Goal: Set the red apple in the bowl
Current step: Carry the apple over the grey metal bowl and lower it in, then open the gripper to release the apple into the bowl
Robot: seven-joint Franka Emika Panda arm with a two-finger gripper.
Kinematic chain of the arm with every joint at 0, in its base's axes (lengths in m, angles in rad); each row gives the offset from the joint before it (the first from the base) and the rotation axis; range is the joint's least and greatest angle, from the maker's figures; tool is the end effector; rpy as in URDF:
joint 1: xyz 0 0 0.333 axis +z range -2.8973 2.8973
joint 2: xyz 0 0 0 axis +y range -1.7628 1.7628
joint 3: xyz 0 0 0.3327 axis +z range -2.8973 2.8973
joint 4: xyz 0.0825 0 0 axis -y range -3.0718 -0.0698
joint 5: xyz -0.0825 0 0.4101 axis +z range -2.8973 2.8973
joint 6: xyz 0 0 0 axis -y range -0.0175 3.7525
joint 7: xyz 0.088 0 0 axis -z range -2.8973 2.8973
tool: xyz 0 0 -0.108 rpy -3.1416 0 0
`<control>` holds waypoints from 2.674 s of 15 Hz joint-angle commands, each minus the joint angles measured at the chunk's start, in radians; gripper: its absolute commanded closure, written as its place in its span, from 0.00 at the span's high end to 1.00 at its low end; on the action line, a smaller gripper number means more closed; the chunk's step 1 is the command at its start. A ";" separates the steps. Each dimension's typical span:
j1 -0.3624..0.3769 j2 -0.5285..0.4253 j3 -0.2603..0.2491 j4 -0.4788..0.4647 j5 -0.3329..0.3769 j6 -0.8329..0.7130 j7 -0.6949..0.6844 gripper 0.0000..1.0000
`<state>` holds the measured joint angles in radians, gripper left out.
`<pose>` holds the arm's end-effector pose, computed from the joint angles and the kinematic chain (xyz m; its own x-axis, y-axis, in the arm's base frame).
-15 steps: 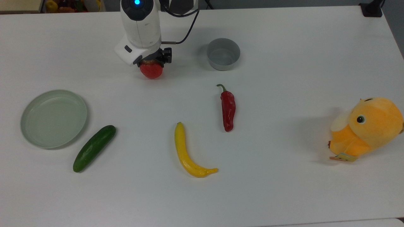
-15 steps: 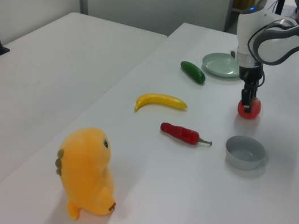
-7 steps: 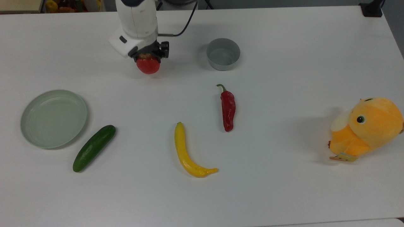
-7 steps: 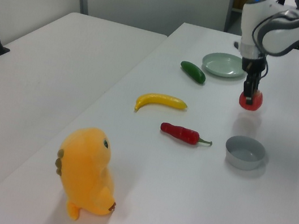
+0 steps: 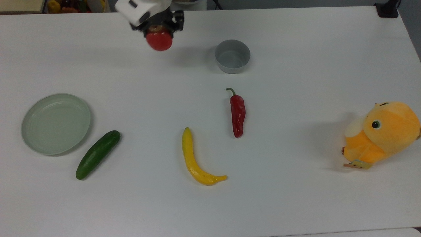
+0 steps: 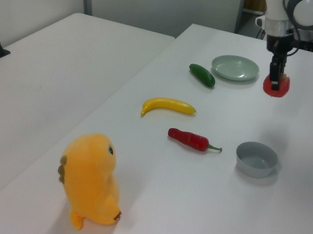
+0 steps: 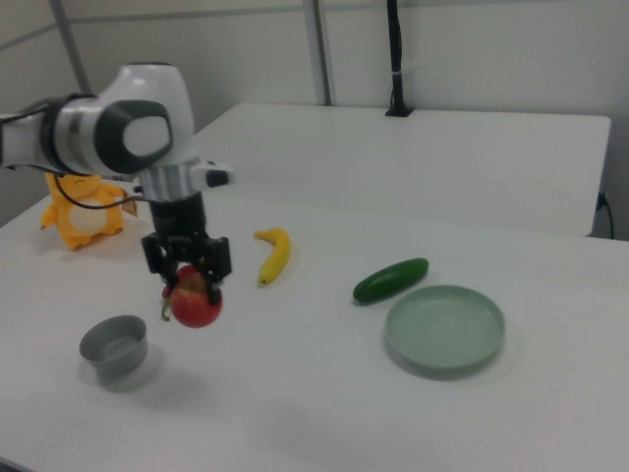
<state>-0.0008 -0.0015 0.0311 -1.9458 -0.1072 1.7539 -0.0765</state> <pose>0.5601 0.0073 0.4708 0.9724 0.1249 -0.1973 0.1439 -0.9860 0.0848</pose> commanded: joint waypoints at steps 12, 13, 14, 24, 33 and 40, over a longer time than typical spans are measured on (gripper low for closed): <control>0.062 -0.003 0.219 -0.022 0.064 -0.107 0.168 0.24; 0.064 0.008 0.228 -0.027 0.064 -0.076 0.185 0.24; 0.076 0.023 0.234 -0.037 0.064 -0.044 0.213 0.24; 0.140 0.176 0.240 -0.062 0.032 0.137 0.363 0.24; 0.131 0.172 0.242 -0.056 0.031 0.127 0.365 1.00; 0.114 0.103 0.242 -0.016 0.031 0.079 0.362 1.00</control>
<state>0.1289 0.1664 0.2694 -1.9842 -0.0638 1.8723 0.2658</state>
